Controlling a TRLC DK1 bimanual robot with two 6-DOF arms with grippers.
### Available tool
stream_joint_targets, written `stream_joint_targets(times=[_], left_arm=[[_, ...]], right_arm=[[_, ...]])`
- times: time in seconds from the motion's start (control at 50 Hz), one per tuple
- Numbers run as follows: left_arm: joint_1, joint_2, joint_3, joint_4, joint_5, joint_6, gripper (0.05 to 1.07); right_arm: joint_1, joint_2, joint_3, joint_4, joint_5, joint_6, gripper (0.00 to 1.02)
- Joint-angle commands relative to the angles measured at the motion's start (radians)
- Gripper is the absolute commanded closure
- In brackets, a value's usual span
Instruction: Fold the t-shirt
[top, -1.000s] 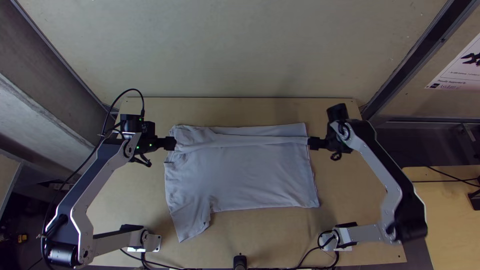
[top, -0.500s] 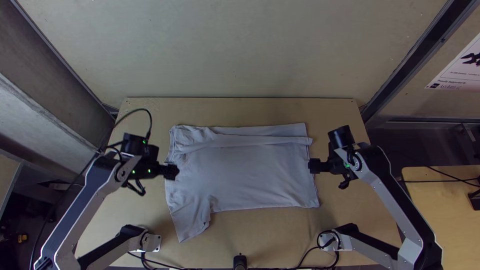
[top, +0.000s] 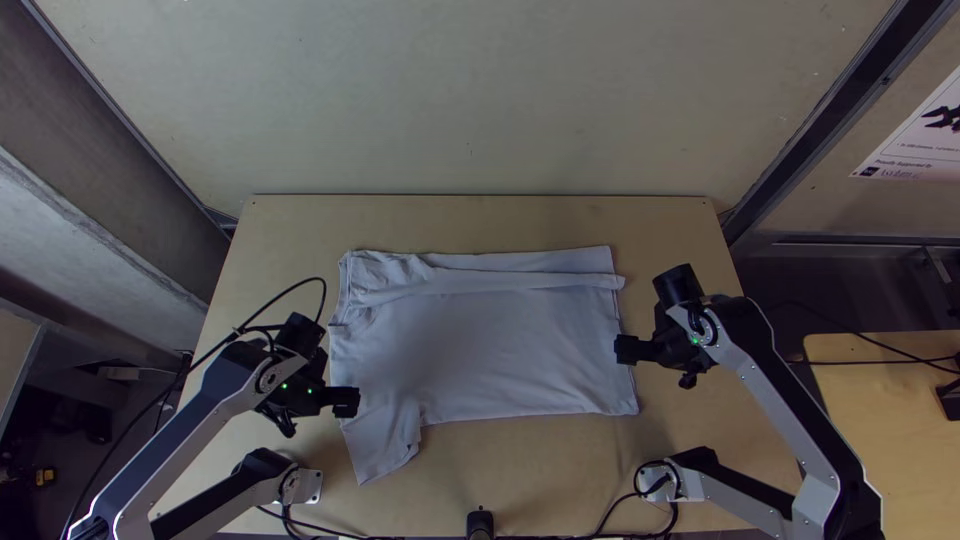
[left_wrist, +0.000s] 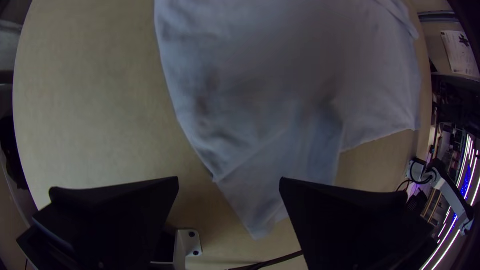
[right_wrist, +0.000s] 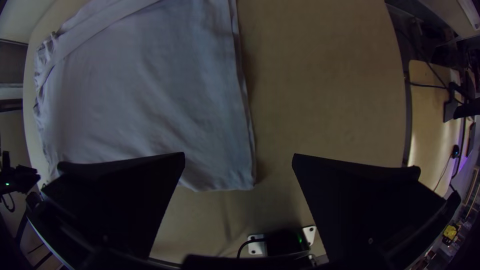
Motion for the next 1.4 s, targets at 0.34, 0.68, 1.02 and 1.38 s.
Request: stream_joint_targets(times=[0.34,0.68,1.02,1.38], left_arm=[[-0.126,0.060,-0.155,0.013,0.047,-0.120,0.11],[-0.226,0.170,-0.181,0.151,-0.022,-0.174,0.35],[-0.328,0.179,-0.189,0.194,-0.047,-0.169,1.05],[-0.307,0.173,-0.134,0.194,-0.045,-0.151,1.05]], right_arm=[[-0.073,0.042,-0.055,-0.022,-0.113,0.020,0.04],[-0.085,0.045,-0.091,-0.022,-0.113,0.017,0.10],[-0.130,0.050,-0.147,-0.027,-0.113,-0.006,0.10],[-0.110,0.165,-0.233,-0.037,-0.114,-0.040,0.19]])
